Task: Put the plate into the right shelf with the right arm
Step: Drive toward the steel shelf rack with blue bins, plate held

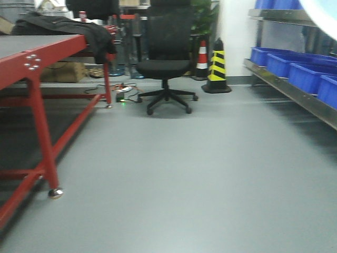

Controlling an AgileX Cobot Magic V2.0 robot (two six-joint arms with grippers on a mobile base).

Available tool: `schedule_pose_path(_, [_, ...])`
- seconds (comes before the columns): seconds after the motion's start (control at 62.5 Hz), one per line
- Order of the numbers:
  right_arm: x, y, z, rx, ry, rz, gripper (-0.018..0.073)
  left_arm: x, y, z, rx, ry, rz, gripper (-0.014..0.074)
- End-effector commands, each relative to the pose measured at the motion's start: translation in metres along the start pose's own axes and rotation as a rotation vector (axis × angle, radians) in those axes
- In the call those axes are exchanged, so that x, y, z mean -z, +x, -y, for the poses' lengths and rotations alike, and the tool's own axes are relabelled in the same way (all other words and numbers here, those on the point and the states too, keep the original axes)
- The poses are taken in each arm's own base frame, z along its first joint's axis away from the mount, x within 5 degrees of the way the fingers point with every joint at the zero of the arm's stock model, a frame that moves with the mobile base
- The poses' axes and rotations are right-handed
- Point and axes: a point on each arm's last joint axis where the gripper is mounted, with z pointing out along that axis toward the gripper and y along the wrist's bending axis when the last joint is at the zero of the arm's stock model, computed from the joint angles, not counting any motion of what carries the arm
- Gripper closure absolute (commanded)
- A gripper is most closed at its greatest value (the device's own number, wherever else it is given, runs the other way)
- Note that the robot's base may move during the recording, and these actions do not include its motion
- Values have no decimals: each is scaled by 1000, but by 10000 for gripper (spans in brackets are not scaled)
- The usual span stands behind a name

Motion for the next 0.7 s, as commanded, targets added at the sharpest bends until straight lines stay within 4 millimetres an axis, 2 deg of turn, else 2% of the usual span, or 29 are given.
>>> schedule_pose_path(0.0, [1,-19,1,-1,13,129,505,1,-5,-1,15,-12,89,724])
schedule_pose_path(0.688, [1,-19,1,-1,13,129,505,1,-5,-1,15,-12,89,724])
